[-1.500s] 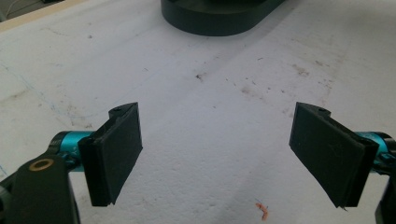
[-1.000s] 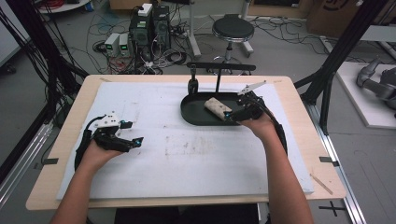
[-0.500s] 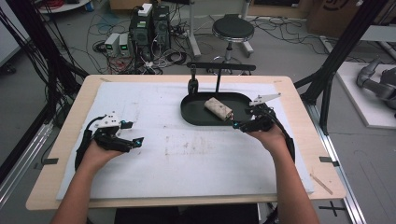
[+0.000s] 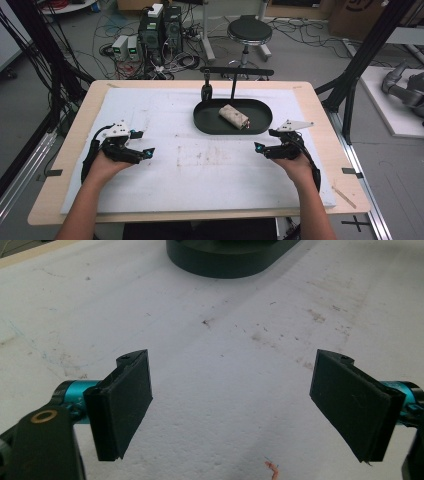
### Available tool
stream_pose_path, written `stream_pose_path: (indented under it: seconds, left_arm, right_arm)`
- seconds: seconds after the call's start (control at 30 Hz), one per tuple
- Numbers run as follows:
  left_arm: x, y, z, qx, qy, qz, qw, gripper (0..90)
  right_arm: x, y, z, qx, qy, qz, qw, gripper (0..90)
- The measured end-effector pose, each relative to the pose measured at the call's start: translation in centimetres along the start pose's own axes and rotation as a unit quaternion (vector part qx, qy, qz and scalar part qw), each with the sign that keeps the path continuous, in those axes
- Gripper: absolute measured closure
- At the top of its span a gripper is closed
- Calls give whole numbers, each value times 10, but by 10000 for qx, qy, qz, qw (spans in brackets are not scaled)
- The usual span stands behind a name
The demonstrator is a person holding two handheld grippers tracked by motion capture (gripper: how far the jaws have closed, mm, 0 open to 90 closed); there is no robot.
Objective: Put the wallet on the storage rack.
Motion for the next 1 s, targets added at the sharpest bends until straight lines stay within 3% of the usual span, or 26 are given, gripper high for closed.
stream_pose_path:
  seconds: [0.2,0.53,1.0]
  left_arm:
    - [-1,4,-5,68,36,36,10000,169]
    - [-3,3,-7,27,48,94,9999,169]
    - [-2,3,-7,-29,40,110,9999,169]
  right_arm:
    - [5,18,1,-216,41,-128,9997,192]
    - [0,39,6,-339,246,-229,9989,191]
    - [-6,44,7,-360,315,-303,9984,191]
Point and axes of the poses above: each handheld gripper's, and its own axes: z roughly backward along the jaws, y roughly out of its underside, x roughly to its left, the point moved 6 cm from there along -z, roughly forward along the jaws
